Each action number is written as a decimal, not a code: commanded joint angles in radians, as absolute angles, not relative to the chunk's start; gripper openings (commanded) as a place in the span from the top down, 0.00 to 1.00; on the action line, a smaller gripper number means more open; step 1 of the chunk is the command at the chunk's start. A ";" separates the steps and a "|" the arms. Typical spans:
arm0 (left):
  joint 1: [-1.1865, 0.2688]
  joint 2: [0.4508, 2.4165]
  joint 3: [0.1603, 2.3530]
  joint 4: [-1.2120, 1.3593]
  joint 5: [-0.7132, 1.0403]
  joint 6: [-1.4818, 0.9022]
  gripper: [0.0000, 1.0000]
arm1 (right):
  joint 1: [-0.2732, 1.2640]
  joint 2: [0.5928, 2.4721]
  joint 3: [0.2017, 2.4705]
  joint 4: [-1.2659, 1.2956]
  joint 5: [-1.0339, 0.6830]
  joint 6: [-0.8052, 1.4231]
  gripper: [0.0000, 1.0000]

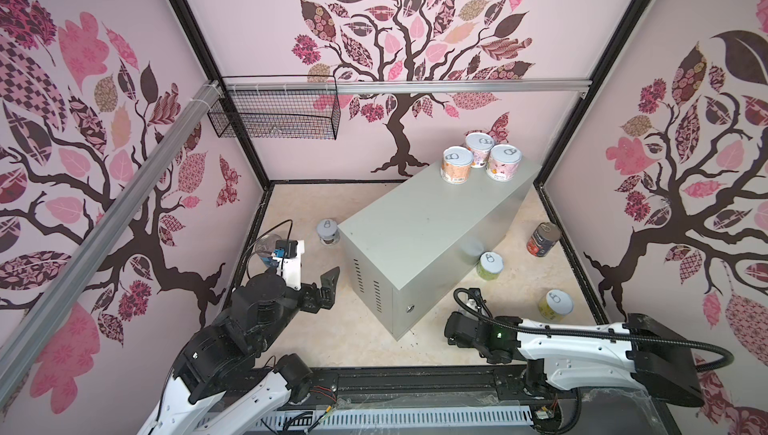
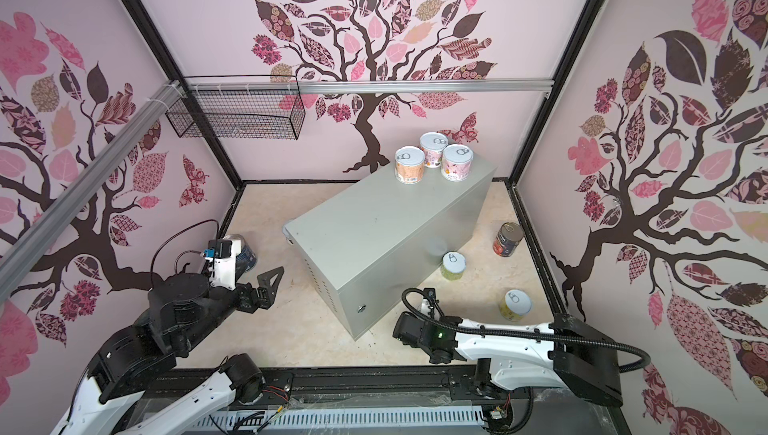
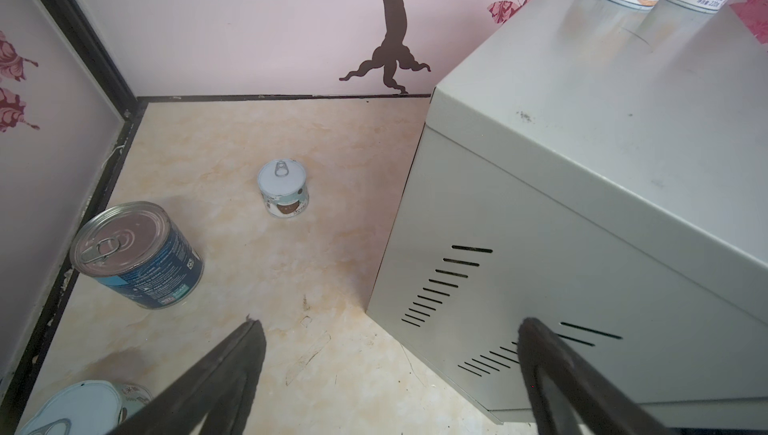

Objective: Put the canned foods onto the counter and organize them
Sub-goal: 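Close the right gripper around the silver-lidded can on the floor, then lift the silver-lidded can with the right gripper up over the box top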

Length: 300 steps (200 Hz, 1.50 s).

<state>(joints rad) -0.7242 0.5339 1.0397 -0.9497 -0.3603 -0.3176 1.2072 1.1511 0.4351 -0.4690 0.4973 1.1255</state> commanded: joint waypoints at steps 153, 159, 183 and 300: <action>-0.719 0.503 0.979 -0.967 -0.340 -0.326 0.02 | 1.229 1.139 0.389 -0.374 0.660 1.167 0.30; -0.720 0.503 0.981 -0.969 -0.339 -0.326 0.02 | 1.229 1.135 0.392 -0.377 0.657 1.162 0.31; -0.719 0.502 0.994 -0.981 -0.340 -0.329 0.02 | 1.229 1.097 0.414 -0.424 0.643 1.153 0.34; -0.719 0.533 1.043 -1.016 -0.301 -0.364 0.02 | 1.229 0.923 0.902 -0.898 0.534 0.886 0.40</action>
<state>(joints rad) -0.7242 0.5236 1.0012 -0.9974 -0.3096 -0.3531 1.2228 0.9569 0.7853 -0.7647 0.5060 0.9272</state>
